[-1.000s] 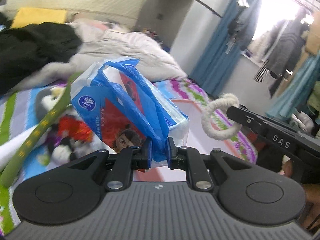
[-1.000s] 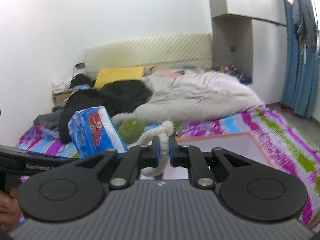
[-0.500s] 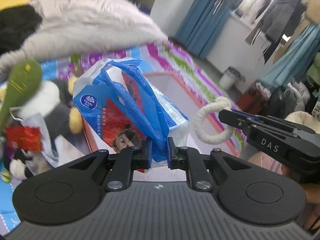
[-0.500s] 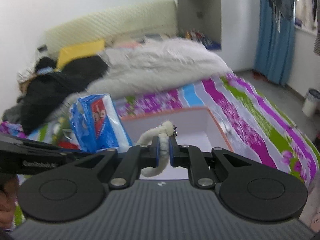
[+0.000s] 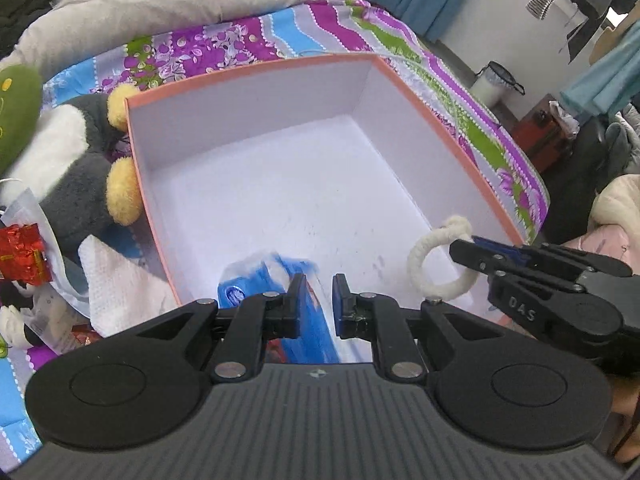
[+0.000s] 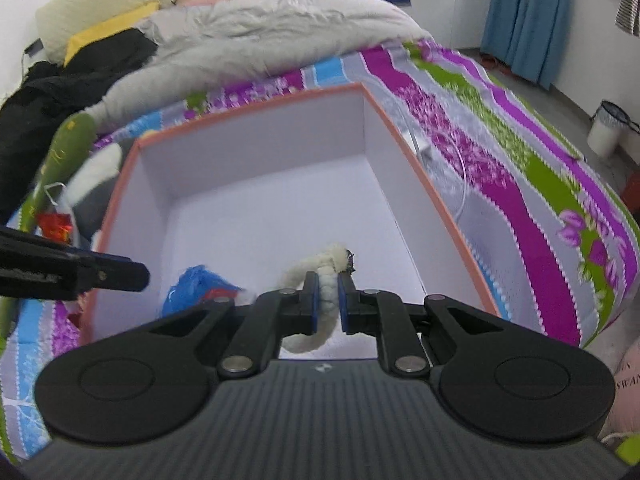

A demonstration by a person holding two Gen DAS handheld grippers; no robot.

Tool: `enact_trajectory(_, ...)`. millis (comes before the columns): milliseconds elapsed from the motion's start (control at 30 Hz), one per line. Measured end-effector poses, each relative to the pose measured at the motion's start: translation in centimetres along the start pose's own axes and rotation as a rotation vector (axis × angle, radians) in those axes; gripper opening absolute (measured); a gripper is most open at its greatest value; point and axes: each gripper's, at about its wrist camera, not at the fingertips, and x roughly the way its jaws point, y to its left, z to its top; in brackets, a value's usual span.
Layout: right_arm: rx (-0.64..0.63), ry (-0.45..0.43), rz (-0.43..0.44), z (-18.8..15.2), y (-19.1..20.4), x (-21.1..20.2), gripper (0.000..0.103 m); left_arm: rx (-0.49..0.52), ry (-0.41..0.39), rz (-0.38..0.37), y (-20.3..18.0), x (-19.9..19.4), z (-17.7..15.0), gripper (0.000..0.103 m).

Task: Organize soft objects
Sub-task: 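Carry the bag over the pink box and open both tools to drop it, then withdraw both tools from the box back toward the pile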

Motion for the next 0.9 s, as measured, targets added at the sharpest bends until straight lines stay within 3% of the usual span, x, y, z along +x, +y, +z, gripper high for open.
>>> enact_trajectory(133,0.002,0.029,0.002,-0.7,-0.2,0.8,0.021,-0.011,0.005,0.011,0.2,0.4,-0.1,0.017)
enact_trajectory(200,0.005,0.024,0.009,-0.8,-0.2,0.8,0.041,-0.014,0.005,0.017,0.3,0.2,-0.3,0.017)
enact_trajectory(233,0.006,0.020,0.010,-0.8,-0.2,0.7,0.043,-0.018,0.002,0.014,0.4,0.1,-0.3,0.018)
enact_trajectory(467,0.008,-0.071,0.030,-0.5,0.3,-2.2,0.043,0.022,-0.062,0.027,0.4,-2.4,-1.0,0.018)
enact_trajectory(900,-0.020,-0.299,0.116,-1.3,3.5,-10.5,0.043,0.072,-0.289,0.048,0.8,-11.2,-5.1,0.018)
